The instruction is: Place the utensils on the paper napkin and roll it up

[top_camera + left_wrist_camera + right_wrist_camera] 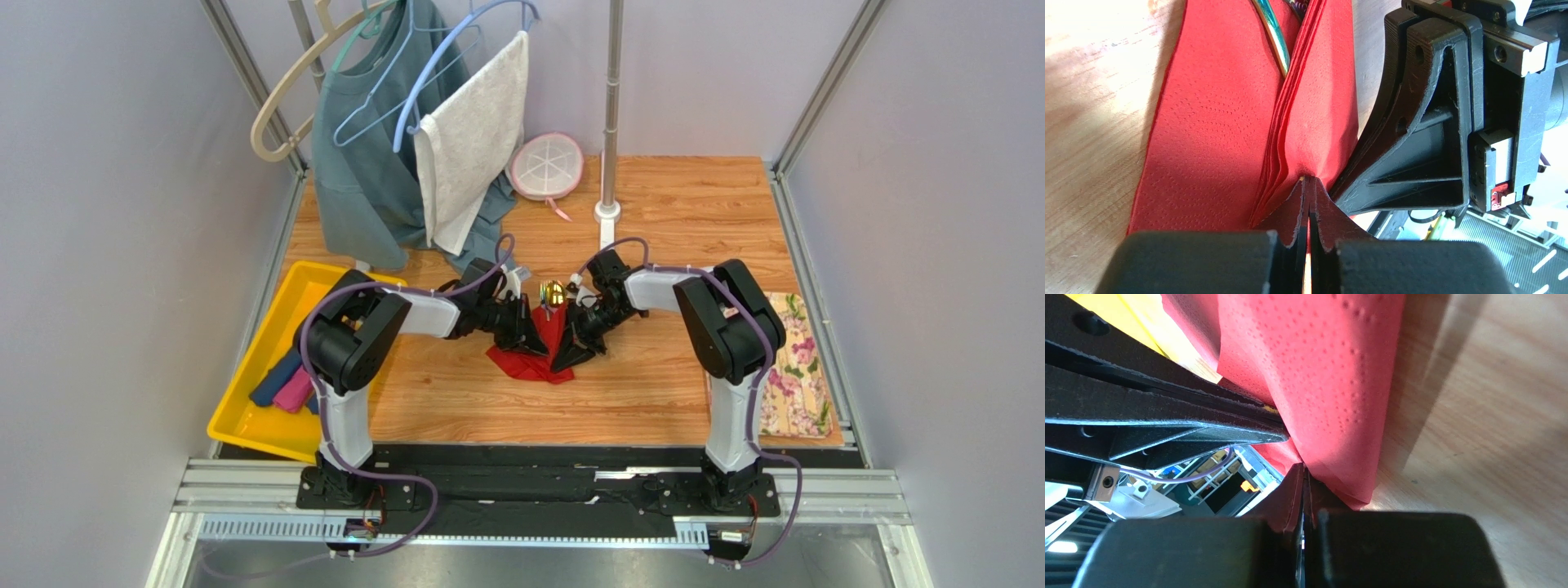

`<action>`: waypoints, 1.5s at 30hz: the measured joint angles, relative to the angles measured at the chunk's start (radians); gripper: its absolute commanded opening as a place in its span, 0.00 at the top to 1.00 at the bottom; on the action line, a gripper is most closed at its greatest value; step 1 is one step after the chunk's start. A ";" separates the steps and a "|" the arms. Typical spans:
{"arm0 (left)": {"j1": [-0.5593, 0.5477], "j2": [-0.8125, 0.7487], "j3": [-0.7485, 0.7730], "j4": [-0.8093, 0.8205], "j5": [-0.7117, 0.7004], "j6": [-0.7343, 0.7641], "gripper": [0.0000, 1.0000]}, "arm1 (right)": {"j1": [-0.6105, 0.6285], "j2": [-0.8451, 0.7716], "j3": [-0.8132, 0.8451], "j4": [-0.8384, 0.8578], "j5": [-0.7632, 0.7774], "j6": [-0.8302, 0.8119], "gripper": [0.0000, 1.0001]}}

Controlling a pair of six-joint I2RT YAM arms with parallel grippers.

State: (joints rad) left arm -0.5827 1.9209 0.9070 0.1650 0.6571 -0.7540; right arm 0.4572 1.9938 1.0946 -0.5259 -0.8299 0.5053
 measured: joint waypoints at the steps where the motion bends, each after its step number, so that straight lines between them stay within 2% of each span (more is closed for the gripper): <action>1: 0.001 0.000 0.000 0.000 0.000 0.000 1.00 | 0.000 0.000 0.000 0.000 0.001 0.001 1.00; 5: 0.002 0.000 0.000 0.000 0.001 0.000 1.00 | 0.000 0.001 0.011 -0.016 0.011 0.002 0.98; 8: 0.002 0.000 0.000 0.001 0.000 0.000 1.00 | 0.001 -0.002 0.026 -0.036 0.034 0.002 0.90; 9: 0.003 0.000 0.000 0.003 -0.001 0.001 1.00 | 0.003 -0.008 0.029 -0.040 0.049 0.001 0.85; 11: 0.005 0.000 0.000 0.004 -0.001 0.001 1.00 | 0.005 -0.037 0.031 -0.045 0.089 -0.003 0.83; 16: 0.010 0.000 -0.003 0.011 0.000 0.002 1.00 | 0.005 -0.150 0.093 -0.045 0.189 -0.016 0.88; 19: 0.010 0.000 -0.003 0.011 0.000 0.005 1.00 | 0.005 -0.159 0.168 -0.027 0.224 -0.026 0.92; 24: 0.010 0.000 -0.004 0.012 0.000 0.005 1.00 | 0.014 -0.117 0.217 -0.022 0.262 -0.027 0.95; 31: 0.010 0.000 -0.004 0.012 0.000 0.010 1.00 | 0.038 -0.033 0.217 -0.019 0.301 -0.014 0.97; 43: 0.010 0.000 -0.005 0.016 0.000 0.011 1.00 | 0.063 0.021 0.221 0.019 0.354 -0.001 1.00; 45: 0.010 -0.003 -0.011 0.027 0.000 0.011 0.96 | 0.069 0.023 0.221 0.025 0.377 -0.001 1.00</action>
State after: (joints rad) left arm -0.5732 1.9182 0.8963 0.1925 0.6571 -0.7433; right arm 0.5259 2.0163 1.3155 -0.5007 -0.4534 0.5041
